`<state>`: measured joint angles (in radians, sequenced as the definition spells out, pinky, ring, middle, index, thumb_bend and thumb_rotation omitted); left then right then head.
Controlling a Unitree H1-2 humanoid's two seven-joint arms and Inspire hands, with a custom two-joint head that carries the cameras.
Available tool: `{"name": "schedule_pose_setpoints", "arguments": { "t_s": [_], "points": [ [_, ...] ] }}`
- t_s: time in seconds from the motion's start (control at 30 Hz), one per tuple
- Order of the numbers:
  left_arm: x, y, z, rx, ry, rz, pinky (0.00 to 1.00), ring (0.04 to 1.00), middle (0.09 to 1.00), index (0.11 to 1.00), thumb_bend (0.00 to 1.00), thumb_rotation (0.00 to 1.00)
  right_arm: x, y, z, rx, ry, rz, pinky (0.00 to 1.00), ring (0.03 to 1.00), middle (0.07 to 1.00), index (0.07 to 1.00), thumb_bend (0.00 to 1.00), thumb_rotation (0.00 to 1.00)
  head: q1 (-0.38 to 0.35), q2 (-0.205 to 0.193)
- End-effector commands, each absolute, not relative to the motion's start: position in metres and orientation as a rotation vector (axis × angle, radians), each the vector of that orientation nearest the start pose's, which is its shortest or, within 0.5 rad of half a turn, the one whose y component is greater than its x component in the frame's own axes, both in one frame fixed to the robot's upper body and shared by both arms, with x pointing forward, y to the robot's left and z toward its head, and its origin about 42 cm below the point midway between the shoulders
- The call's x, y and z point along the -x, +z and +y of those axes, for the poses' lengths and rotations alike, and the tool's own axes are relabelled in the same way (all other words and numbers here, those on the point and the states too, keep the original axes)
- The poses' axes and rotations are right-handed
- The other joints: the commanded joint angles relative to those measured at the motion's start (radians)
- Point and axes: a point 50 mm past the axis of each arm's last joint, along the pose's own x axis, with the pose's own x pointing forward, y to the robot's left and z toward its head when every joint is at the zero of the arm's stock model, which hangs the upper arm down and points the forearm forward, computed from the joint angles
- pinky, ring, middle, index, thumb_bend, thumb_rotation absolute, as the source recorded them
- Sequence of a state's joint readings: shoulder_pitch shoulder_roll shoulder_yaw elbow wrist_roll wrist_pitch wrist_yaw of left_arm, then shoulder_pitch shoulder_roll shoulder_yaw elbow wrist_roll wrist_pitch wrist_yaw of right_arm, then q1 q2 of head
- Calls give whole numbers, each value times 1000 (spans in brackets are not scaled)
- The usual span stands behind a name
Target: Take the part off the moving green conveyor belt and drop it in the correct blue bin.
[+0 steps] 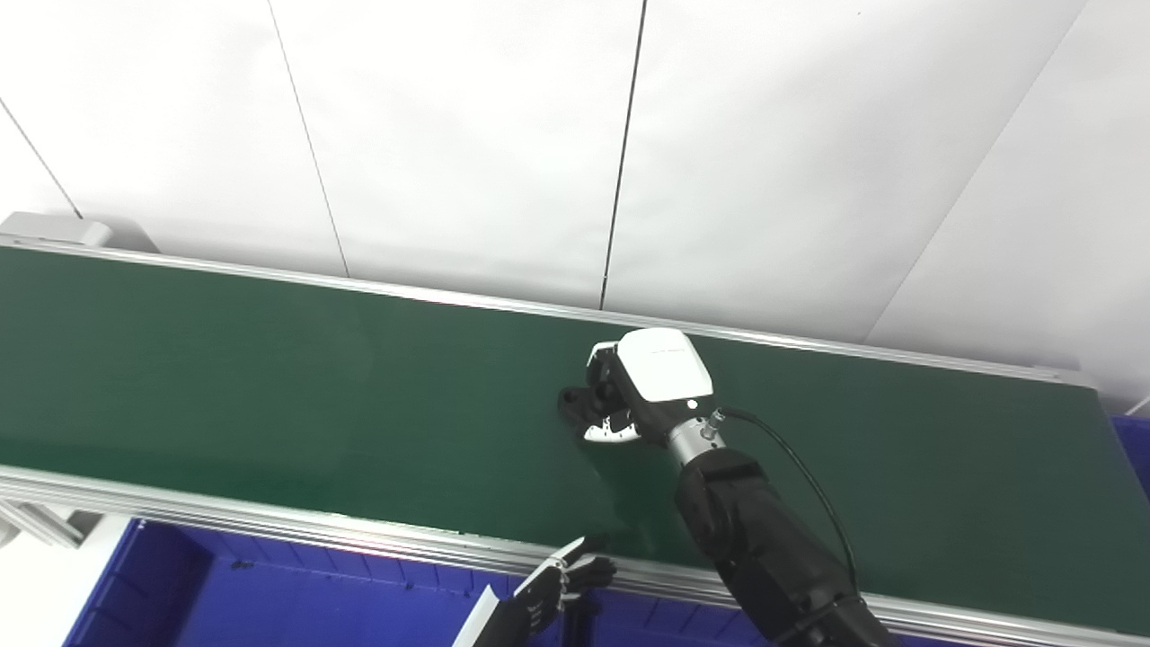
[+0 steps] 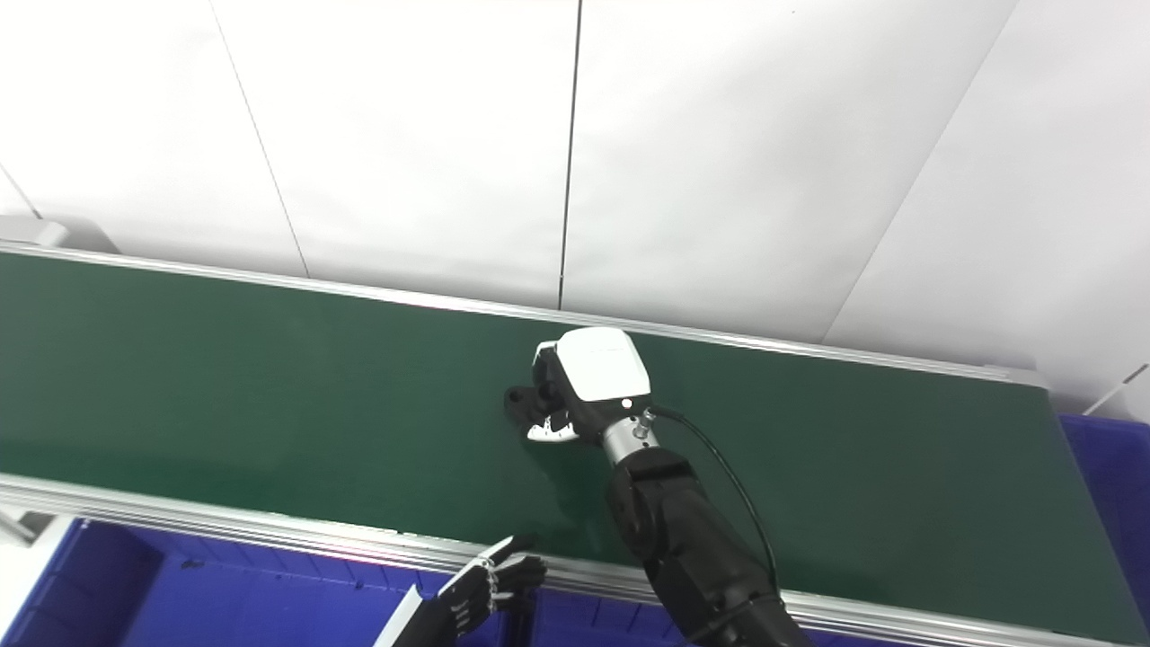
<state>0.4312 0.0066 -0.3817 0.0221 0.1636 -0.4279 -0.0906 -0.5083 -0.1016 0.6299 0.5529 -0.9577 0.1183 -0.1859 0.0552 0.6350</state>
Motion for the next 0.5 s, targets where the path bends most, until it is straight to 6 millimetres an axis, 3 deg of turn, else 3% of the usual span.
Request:
{"name": "schedule_pose_setpoints", "arguments": {
  "t_s": [0.0, 0.2, 0.47],
  "points": [
    [-114, 48, 116, -9, -394, -67, 709, 812, 818, 873, 812, 667, -380, 67, -87, 1371, 493, -220, 166, 228, 340, 491, 510, 131, 1, 0],
    [-114, 49, 115, -5, -395, -62, 723, 817, 817, 874, 815, 662, -370, 61, -81, 1359, 526, -225, 181, 251, 377, 492, 507, 151, -2, 4],
    [-115, 50, 114, -7, -393, -55, 726, 820, 812, 872, 830, 674, -359, 50, -85, 1375, 547, -213, 172, 235, 345, 494, 514, 152, -5, 8]
  ]
}}
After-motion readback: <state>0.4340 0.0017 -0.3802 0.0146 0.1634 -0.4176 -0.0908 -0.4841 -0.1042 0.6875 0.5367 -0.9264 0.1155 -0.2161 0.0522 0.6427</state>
